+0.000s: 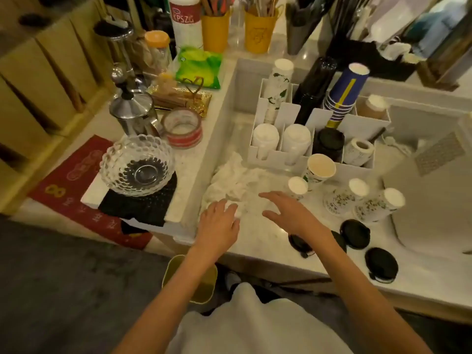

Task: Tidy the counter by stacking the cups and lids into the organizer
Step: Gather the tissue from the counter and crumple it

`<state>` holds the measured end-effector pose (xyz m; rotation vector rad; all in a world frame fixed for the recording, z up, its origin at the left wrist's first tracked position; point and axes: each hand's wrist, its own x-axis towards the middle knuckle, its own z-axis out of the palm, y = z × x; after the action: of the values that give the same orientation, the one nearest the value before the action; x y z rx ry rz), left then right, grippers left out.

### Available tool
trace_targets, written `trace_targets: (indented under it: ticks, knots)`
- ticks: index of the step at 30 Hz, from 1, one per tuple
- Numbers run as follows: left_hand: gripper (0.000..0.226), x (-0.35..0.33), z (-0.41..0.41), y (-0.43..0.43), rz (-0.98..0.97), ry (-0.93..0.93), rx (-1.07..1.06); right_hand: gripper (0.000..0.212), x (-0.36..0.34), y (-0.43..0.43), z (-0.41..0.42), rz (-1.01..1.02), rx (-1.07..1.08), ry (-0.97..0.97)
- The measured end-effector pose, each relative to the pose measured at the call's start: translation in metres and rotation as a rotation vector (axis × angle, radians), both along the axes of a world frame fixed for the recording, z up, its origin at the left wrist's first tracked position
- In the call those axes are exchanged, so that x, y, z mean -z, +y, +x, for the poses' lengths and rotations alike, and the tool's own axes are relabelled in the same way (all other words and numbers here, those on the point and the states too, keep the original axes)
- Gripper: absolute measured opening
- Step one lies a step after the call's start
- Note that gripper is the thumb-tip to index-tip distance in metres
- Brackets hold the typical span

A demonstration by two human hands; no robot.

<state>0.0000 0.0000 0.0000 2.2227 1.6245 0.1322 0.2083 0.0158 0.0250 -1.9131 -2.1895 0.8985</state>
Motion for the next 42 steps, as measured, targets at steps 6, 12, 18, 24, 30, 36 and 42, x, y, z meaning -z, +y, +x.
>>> trace_targets:
  ticks: [6, 12, 18, 24, 30, 36, 42]
  knots:
    - [0.062, 0.032, 0.017, 0.039, -0.129, 0.176, -0.143, 0.078, 0.04, 0.116, -0.044, -0.163, -0.313, -0.277]
    - [0.069, 0.085, 0.032, 0.055, -0.417, 0.256, -0.218, 0.105, 0.092, 0.183, -0.071, -0.083, -0.62, -0.665]
    - [0.054, 0.109, 0.033, 0.042, -0.317, 0.346, -0.358, 0.083, 0.113, 0.207, -0.067, -0.045, -0.656, -0.531]
    - [0.027, 0.107, 0.019, 0.04, -0.175, 0.341, -0.32, 0.06, 0.115, 0.213, -0.074, -0.052, -0.68, -0.421]
    - [0.06, 0.111, 0.011, 0.044, -0.164, 0.239, -0.32, 0.038, 0.114, 0.194, -0.078, -0.09, -0.467, -0.308]
    - [0.02, 0.096, 0.005, 0.023, -0.137, -0.066, -0.376, 0.021, 0.09, 0.144, -0.06, -0.016, -0.165, 0.042]
    - [0.009, 0.049, -0.016, -0.019, -0.45, -0.759, -0.586, 0.026, 0.077, 0.058, -0.045, -0.162, 0.567, 0.773]
